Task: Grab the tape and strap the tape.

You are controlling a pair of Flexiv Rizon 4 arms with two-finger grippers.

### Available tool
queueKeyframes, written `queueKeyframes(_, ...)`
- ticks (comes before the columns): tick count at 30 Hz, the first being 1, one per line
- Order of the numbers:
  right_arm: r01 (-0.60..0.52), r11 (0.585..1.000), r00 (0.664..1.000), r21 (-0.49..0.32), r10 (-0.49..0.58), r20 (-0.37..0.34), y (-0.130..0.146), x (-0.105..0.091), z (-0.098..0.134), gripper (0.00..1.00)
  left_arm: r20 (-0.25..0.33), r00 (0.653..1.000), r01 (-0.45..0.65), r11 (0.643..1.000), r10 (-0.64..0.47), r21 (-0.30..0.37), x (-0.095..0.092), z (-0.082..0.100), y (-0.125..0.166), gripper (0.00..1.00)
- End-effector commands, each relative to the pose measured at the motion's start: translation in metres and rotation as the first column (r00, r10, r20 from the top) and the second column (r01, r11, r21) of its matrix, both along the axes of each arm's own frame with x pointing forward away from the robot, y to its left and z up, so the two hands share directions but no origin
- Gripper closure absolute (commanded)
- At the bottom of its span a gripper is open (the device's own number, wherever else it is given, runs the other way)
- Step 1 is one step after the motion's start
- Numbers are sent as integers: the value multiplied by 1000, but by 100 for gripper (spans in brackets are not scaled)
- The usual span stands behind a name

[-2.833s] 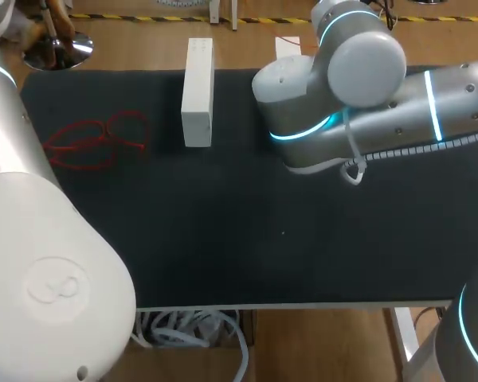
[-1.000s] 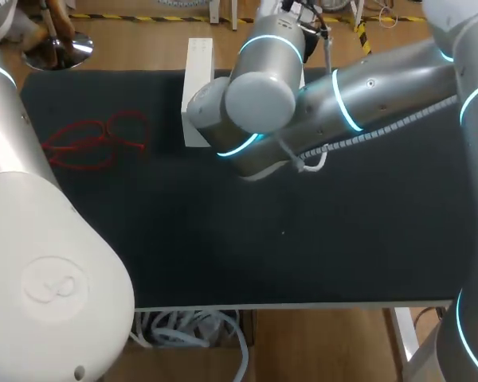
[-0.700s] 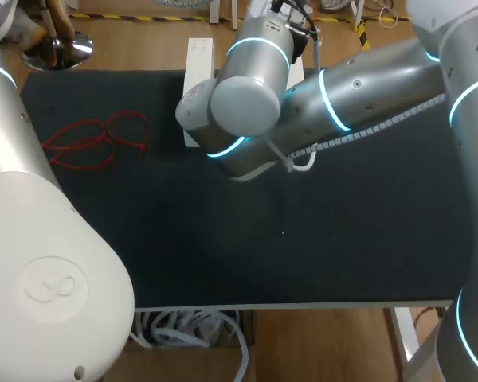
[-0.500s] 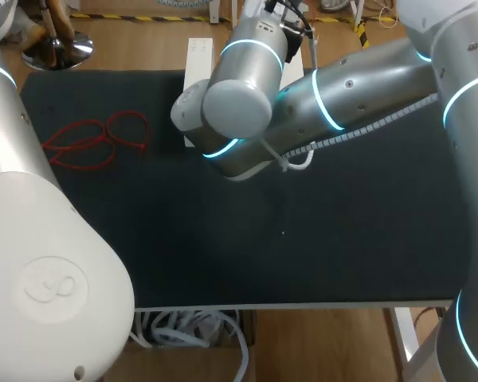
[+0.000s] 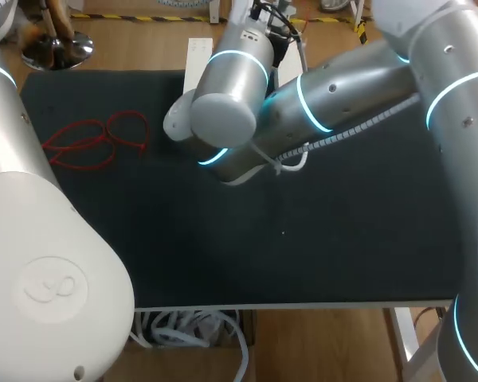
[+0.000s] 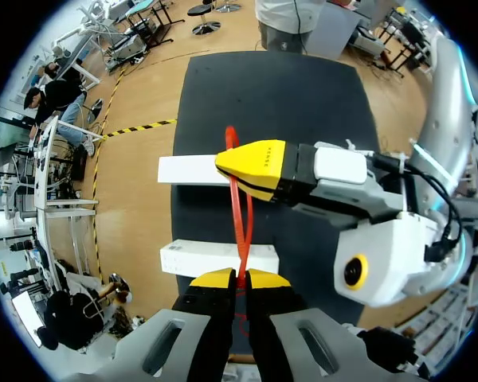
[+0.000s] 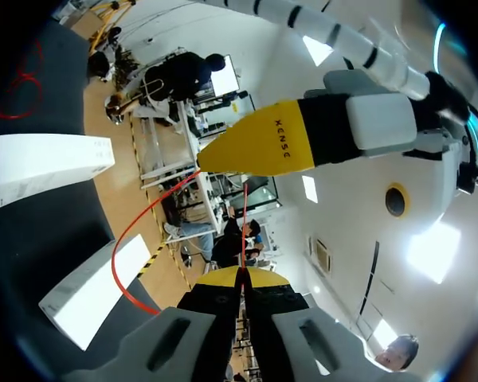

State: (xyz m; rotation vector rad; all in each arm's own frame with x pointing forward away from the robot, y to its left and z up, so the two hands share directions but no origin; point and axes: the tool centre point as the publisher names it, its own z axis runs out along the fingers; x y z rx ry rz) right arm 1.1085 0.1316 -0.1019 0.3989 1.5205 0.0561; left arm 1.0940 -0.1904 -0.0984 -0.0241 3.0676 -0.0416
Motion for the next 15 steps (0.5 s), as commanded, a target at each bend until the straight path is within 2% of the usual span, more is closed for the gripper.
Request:
queueKeyframes(1, 19, 1000, 1000, 4, -19, -24, 5, 2, -1, 100, -2, 1000, -2, 1000, 2, 4, 0, 1, -1, 100)
queueKeyframes(15, 17, 1000, 1000, -14, -17, -9, 10, 1, -1, 100, -2, 1000, -2, 1000, 2, 4, 0, 1, -1, 100)
